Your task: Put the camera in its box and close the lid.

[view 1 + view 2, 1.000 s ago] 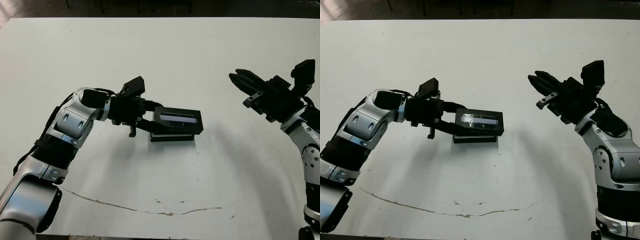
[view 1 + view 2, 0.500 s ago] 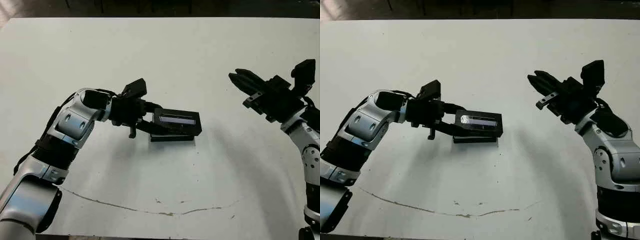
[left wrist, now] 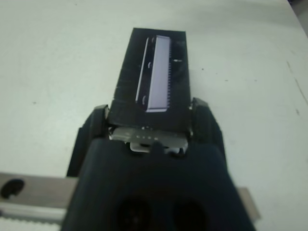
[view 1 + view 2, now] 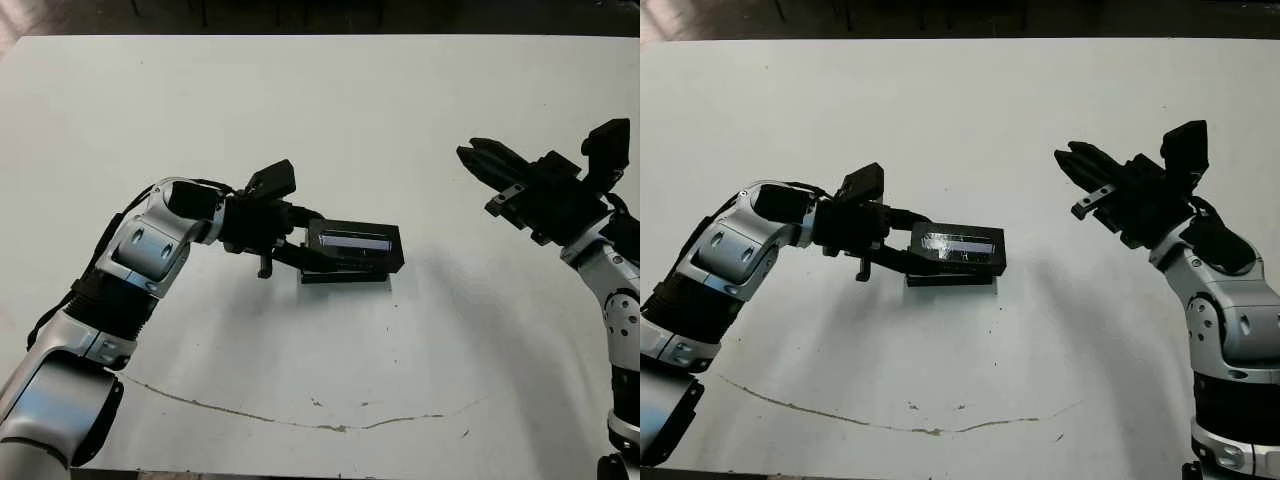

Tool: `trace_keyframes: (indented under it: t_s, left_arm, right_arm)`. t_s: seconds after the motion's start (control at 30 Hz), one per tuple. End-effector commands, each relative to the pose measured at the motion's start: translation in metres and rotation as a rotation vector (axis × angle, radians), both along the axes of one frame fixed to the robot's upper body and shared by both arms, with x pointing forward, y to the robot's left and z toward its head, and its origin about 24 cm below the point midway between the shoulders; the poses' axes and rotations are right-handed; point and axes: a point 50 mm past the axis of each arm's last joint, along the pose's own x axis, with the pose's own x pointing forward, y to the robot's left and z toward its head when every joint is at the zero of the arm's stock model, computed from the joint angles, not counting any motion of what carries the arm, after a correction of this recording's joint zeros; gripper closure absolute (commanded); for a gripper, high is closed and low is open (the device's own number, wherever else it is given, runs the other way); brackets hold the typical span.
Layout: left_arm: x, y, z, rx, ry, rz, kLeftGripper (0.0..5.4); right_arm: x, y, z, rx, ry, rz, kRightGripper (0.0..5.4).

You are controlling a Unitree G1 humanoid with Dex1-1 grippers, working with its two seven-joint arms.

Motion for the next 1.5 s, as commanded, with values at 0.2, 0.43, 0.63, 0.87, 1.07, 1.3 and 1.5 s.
trace_keyframes:
  t_s: [0.2, 0.43, 0.63, 0.87, 1.07, 1.3, 1.5]
  left_arm:
    - [-0.003, 0.002, -0.006, 0.059, 0.015, -0.005, 3.91]
    - [-0.005, -0.001, -0.006, 0.071, 0.029, -0.012, 3.91]
    - [-0.009, -0.003, -0.003, 0.099, -0.019, -0.002, 3.91]
    - [-0.016, 0.001, -0.006, 0.147, -0.088, 0.081, 3.91]
    - [-0.016, 0.006, -0.009, 0.19, -0.116, 0.126, 3.97]
    - [-0.015, 0.01, -0.011, 0.202, -0.111, 0.145, 3.97]
    - [-0.009, 0.016, -0.011, 0.225, -0.111, 0.151, 3.97]
  right_arm:
    - [-0.002, -0.004, -0.009, -0.014, 0.039, -0.012, 5.4]
    - [-0.002, -0.003, -0.01, -0.012, 0.035, -0.003, 5.4]
    - [-0.003, -0.003, -0.011, -0.011, 0.047, -0.013, 5.4]
    - [-0.003, -0.003, -0.012, -0.005, 0.061, -0.019, 5.4]
    - [-0.003, -0.003, -0.012, -0.006, 0.058, -0.016, 5.4]
    - [-0.003, -0.003, -0.012, -0.006, 0.062, -0.015, 5.4]
    - [-0.004, -0.003, -0.012, -0.005, 0.062, -0.013, 5.4]
